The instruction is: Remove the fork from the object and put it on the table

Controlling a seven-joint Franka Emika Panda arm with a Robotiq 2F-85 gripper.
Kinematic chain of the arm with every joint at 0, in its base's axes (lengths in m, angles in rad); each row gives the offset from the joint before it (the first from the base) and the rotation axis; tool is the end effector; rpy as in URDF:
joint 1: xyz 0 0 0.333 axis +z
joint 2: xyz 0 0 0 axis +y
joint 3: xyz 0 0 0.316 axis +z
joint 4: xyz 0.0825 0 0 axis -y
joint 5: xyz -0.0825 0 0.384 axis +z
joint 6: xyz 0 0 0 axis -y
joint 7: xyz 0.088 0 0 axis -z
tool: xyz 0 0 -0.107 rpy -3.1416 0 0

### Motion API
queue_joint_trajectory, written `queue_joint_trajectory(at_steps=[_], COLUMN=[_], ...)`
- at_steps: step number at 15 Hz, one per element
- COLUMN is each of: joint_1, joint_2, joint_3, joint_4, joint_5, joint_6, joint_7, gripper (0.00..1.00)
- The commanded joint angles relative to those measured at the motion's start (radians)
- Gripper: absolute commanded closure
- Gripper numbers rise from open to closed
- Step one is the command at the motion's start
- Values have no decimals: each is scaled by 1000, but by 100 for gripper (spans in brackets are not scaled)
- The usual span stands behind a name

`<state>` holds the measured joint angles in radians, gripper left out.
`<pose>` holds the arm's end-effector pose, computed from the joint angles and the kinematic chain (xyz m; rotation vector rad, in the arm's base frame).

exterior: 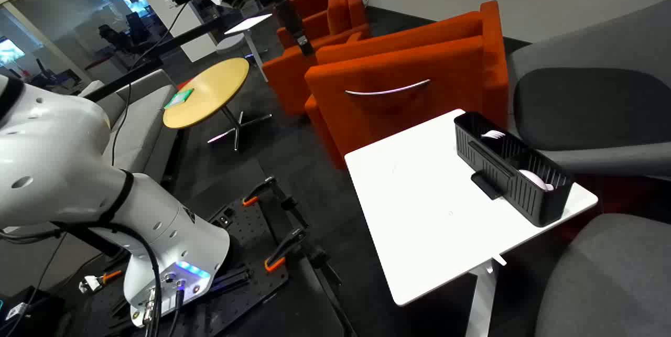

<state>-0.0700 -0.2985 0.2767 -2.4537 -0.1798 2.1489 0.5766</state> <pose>0.4322 0.0837 0.4049 2.8900 -0.4105 0.0984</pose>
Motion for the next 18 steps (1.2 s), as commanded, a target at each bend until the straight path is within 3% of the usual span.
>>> queue_joint_trajectory(at_steps=[1, 9, 12, 18], joint_1=[33, 33, -19, -101], joint_2=[3, 3, 44, 191], joint_3=[-32, -32, -52, -148], joint_4=[2, 2, 6, 30], joint_5=[-11, -11, -101, -444], joint_6=[-4, -4, 19, 109], joint_7=[8, 8, 124, 506], gripper=[0, 0, 0, 0])
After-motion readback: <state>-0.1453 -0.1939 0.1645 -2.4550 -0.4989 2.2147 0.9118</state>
